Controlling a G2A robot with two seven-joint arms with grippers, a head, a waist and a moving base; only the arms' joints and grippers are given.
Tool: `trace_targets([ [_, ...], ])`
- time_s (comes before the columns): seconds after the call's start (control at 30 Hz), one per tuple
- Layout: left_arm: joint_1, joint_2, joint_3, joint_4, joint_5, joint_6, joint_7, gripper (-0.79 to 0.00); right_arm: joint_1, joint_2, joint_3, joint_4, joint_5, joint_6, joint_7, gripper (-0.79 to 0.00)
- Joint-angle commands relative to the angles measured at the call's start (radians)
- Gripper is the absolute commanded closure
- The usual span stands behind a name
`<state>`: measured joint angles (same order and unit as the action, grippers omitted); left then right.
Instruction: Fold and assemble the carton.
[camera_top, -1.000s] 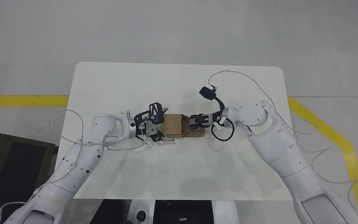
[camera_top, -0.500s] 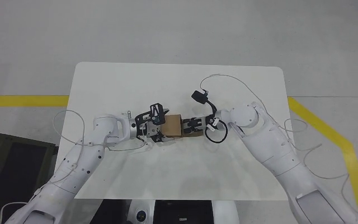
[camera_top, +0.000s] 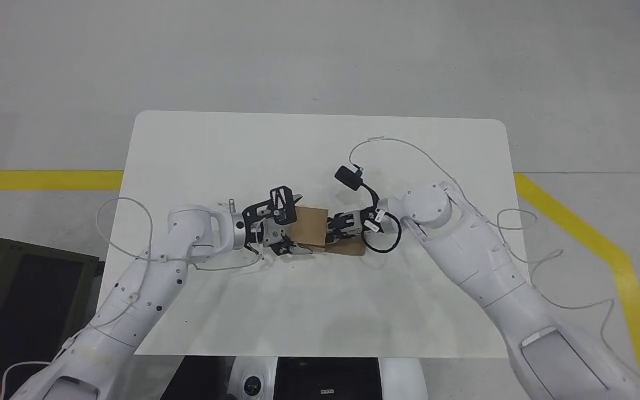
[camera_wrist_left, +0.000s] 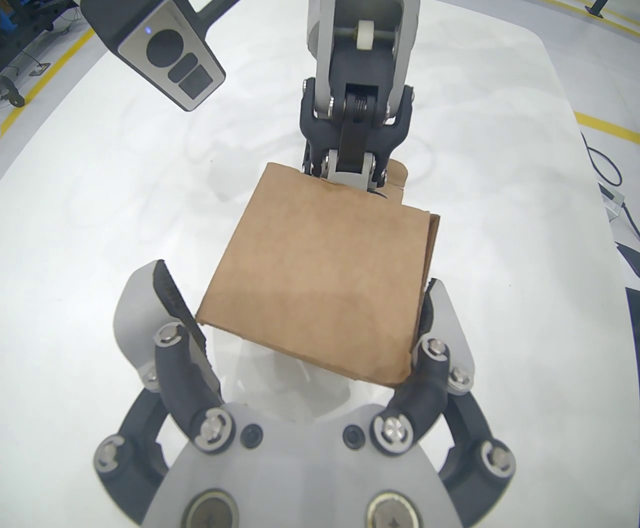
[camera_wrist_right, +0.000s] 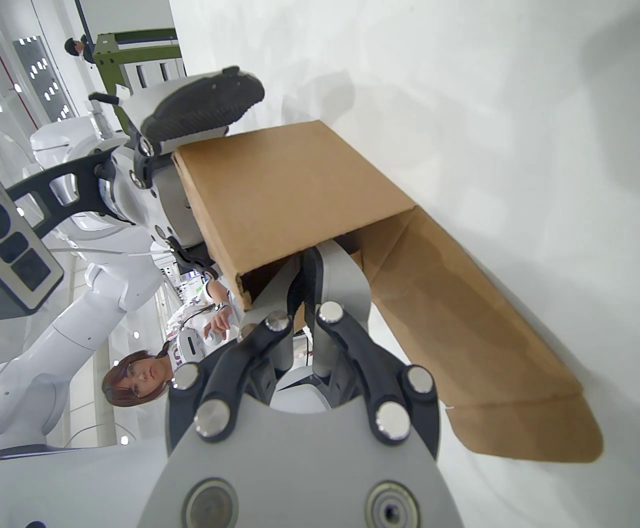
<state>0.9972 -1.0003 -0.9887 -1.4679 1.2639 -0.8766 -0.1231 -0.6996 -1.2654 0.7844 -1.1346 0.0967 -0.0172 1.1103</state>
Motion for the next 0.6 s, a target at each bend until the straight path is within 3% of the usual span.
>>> trace_targets([
  [0.0, 0.001, 0.000, 0.000, 0.001, 0.000, -0.002, -0.001, -0.785, 0.006, -0.004, -0.004, 0.011, 0.005, -0.006, 0.000, 0.000],
  [0.23, 0.003, -0.002, -0.003, 0.001, -0.003, -0.001, -0.007, -0.785, 0.006, 0.010, 0.034, 0.000, -0.017, -0.009, 0.019, 0.000],
  [0.5, 0.004, -0.003, -0.007, 0.004, -0.022, 0.003, -0.022, -0.785, -0.069, 0.072, 0.157, -0.164, -0.137, 0.095, 0.049, 0.000],
  [0.57, 0.005, -0.004, -0.009, 0.003, -0.025, 0.004, -0.025, -0.785, -0.099, 0.090, 0.196, -0.215, -0.178, 0.130, 0.058, -0.055],
])
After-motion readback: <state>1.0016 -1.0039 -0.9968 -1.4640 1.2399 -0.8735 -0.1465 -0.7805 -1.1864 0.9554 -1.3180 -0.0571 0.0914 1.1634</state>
